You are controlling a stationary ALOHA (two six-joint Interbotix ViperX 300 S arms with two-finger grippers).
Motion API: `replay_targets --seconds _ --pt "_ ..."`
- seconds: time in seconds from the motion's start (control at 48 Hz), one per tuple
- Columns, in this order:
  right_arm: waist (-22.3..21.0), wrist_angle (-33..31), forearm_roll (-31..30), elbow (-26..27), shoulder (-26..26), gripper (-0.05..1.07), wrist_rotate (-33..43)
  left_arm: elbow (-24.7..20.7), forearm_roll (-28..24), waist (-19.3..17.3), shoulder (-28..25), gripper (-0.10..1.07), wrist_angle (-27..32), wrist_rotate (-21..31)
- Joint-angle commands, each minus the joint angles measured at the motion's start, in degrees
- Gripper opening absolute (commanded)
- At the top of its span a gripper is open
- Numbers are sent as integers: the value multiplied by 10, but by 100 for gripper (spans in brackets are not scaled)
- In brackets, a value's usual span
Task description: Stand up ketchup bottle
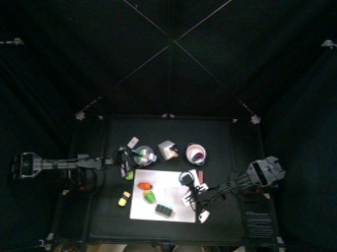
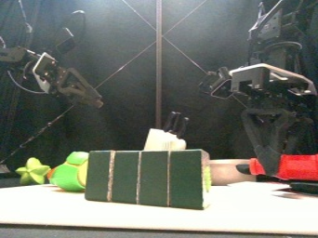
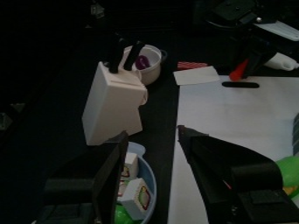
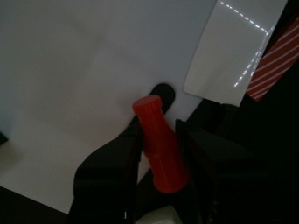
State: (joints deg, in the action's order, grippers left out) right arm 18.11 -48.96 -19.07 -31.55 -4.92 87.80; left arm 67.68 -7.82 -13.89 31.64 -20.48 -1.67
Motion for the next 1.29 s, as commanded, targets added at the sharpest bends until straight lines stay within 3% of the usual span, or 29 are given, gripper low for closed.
replay_targets --seconds 0.0,0.375,0.958,1.271 --pt "-4 -1 -18 16 26 54 -4 -5 1 4 1 86 -6 1" --pt "-4 -1 -80 26 31 54 -1 -4 0 4 1 86 -6 1" --pt "-4 -1 -118 22 31 54 1 -3 0 4 1 86 -6 1" --pt "-1 -1 -182 28 31 54 6 2 0 4 1 86 -6 0"
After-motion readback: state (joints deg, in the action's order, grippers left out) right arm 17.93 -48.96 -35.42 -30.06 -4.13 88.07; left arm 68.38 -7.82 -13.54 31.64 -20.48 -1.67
